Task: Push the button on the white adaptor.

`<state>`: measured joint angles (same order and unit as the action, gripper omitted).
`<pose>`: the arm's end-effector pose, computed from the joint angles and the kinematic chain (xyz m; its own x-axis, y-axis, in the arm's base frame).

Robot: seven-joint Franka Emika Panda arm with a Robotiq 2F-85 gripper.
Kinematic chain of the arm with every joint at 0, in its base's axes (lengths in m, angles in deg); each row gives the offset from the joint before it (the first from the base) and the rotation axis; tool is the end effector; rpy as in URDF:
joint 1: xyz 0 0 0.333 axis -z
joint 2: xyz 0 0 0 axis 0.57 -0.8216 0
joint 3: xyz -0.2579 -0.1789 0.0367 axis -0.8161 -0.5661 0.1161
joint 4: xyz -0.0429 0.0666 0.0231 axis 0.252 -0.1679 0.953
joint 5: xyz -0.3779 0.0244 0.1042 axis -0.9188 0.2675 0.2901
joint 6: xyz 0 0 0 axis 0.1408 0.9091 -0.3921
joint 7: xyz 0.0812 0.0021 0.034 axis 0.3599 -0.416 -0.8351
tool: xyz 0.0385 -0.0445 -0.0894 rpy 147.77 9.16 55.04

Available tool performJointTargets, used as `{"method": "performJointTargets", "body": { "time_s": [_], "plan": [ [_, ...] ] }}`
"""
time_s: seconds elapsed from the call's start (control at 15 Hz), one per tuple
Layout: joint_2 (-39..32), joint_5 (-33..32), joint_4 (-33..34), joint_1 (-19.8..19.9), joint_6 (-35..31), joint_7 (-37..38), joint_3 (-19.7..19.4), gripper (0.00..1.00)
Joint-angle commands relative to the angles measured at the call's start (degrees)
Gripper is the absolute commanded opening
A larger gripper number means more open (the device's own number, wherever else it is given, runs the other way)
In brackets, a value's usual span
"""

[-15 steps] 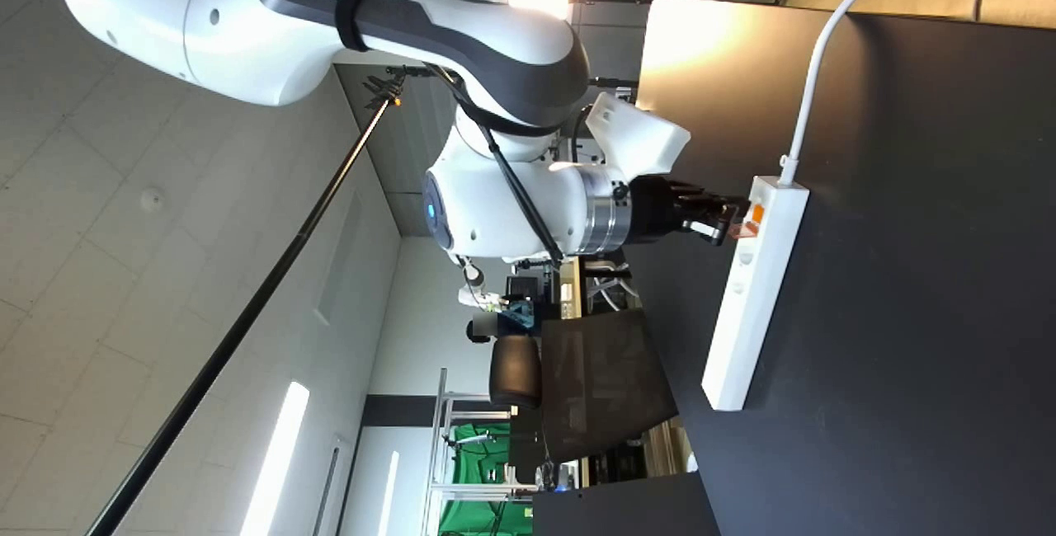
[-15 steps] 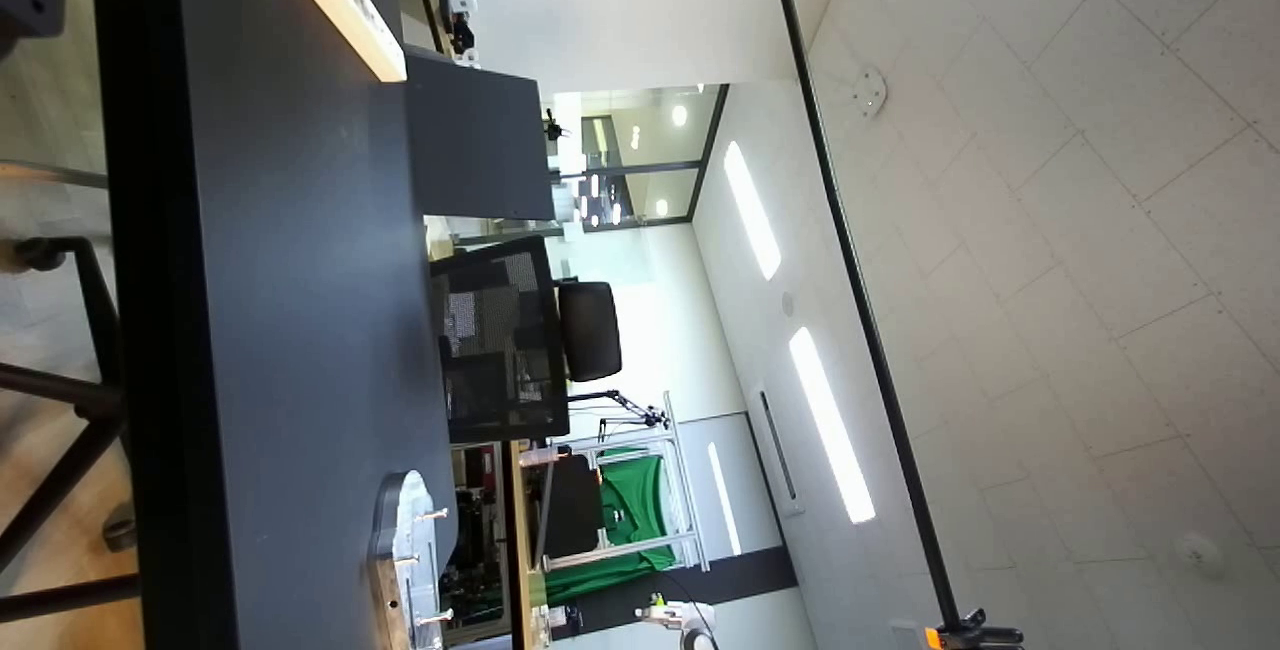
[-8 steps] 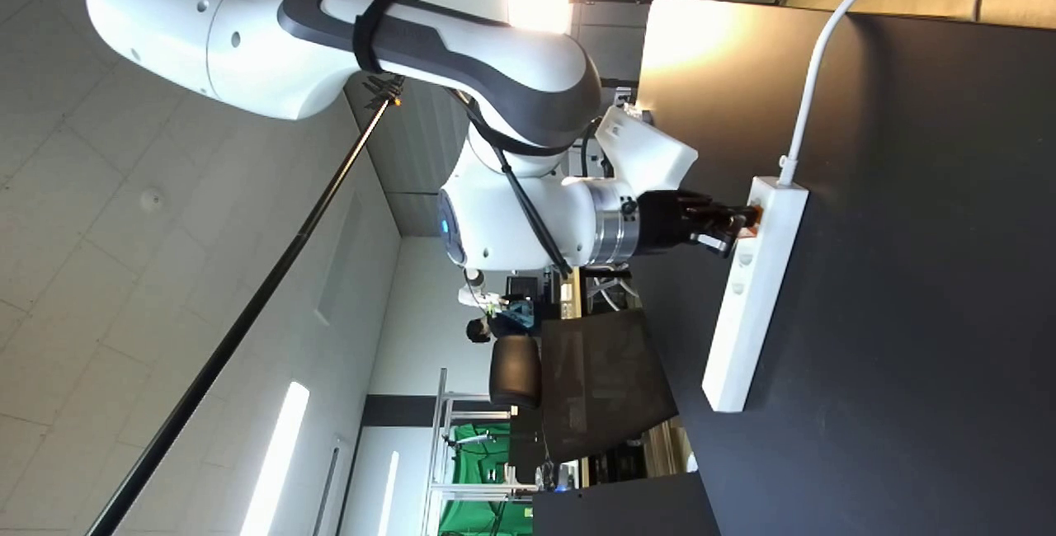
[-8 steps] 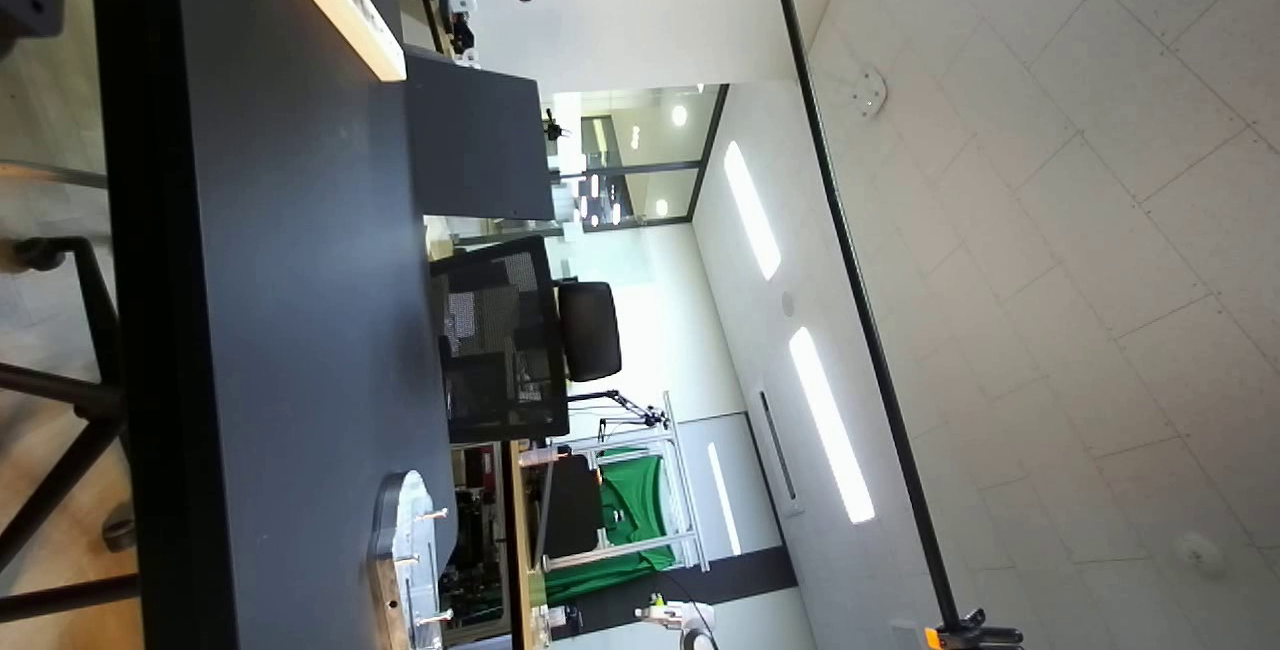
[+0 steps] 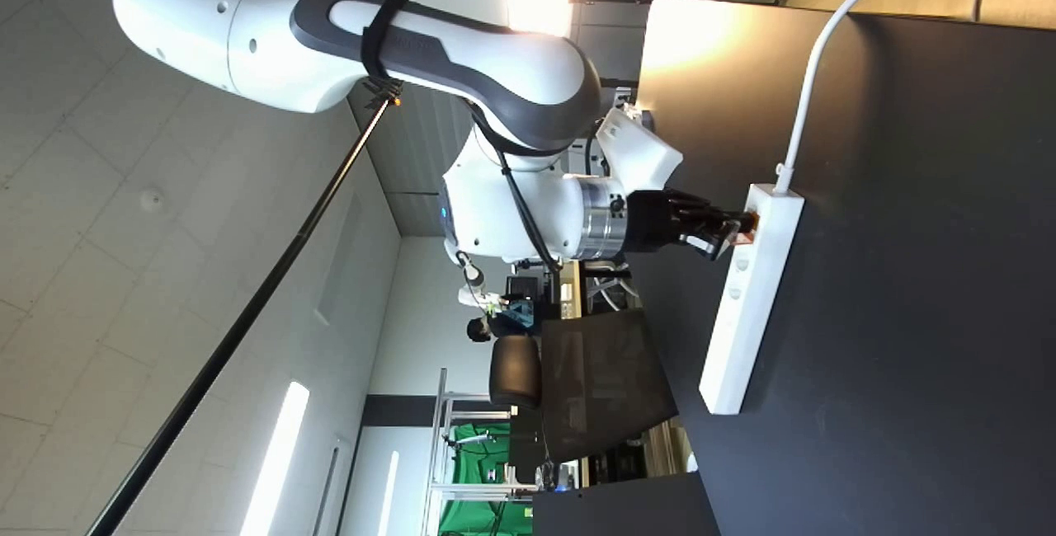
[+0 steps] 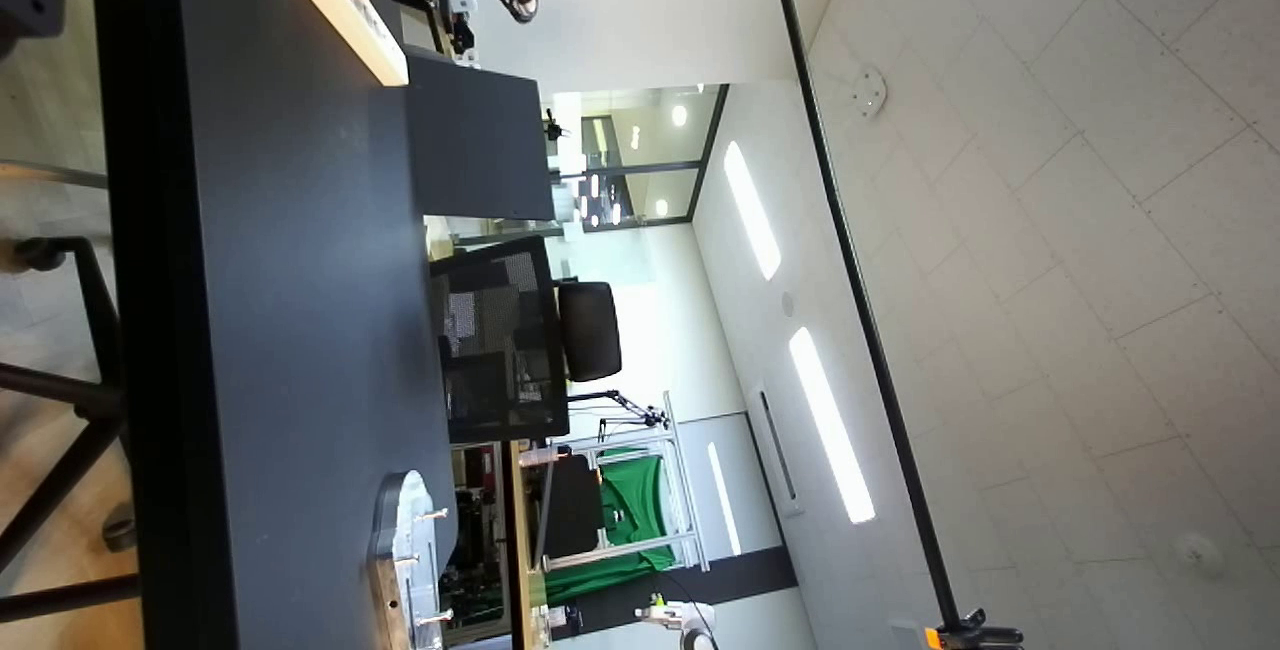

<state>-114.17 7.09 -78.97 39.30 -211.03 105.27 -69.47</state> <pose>0.5127 0.0441 0.1209 0.9819 0.1232 0.1438 0.0926 -0.9748 0.2027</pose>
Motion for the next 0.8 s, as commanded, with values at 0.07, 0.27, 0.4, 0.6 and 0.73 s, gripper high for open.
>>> {"method": "performJointTargets", "body": {
  "time_s": [0.07, 0.27, 0.4, 0.6, 0.73],
  "plan": [
    [-7.9, 14.8, 1.8, 6.5, -9.8, -17.0, 3.1, 0.0],
    [-10.8, 17.6, 2.8, 18.3, -8.5, -24.0, 13.3, 0.0],
    [-12.3, 20.2, 3.3, 23.7, -6.9, -28.9, 17.9, 0.0],
    [-12.5, 23.0, 3.0, 31.3, -4.9, -35.3, 23.3, 0.0],
    [-9.1, 36.6, 2.0, 27.8, -4.7, -45.1, 22.0, 0.0]
  ]
}}
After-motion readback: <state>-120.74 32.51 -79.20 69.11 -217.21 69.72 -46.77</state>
